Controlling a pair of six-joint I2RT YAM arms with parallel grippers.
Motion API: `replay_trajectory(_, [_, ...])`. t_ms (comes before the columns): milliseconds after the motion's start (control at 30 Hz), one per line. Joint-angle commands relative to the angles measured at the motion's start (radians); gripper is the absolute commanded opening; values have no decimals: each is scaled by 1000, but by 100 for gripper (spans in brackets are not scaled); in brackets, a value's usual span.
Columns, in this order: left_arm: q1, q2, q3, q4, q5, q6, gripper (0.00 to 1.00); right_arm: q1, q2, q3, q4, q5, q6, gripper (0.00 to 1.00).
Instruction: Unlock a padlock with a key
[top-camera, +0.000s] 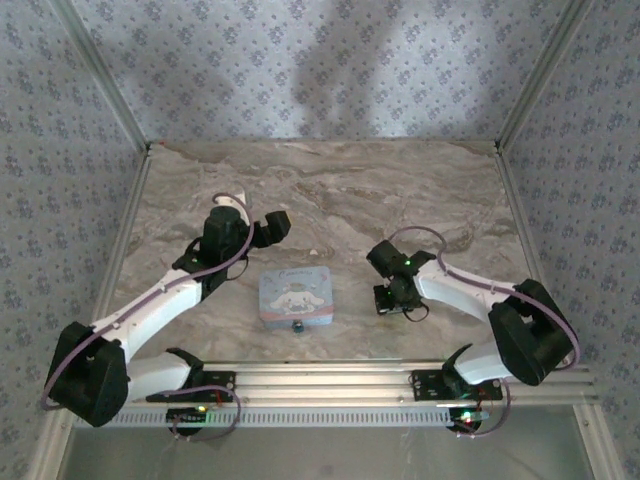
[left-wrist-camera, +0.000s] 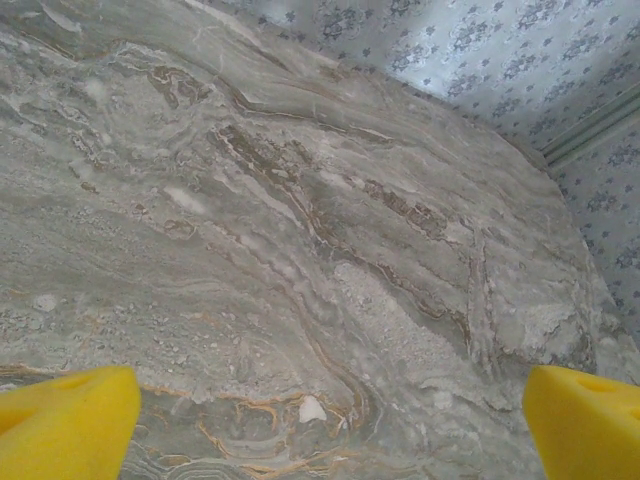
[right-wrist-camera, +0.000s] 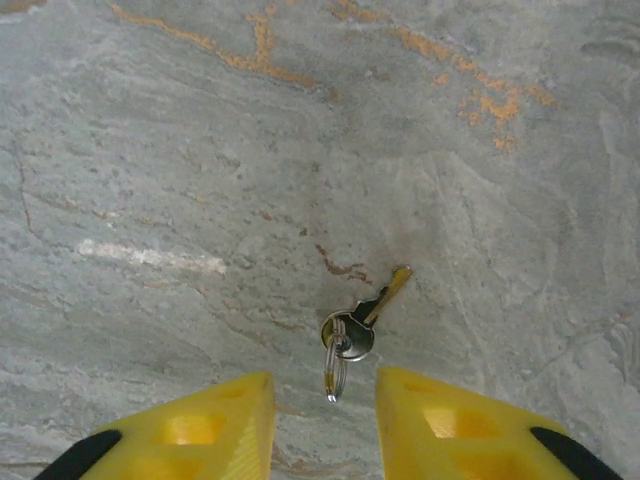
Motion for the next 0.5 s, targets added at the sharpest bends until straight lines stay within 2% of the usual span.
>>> replay_trajectory(0, [-4, -25, 28, -14, -14, 21, 98, 4, 21, 25, -7, 30, -7, 31])
replay_trajectory(467, [-4, -38, 26, -23, -17, 28, 98, -2, 81, 7, 35, 54, 8, 20])
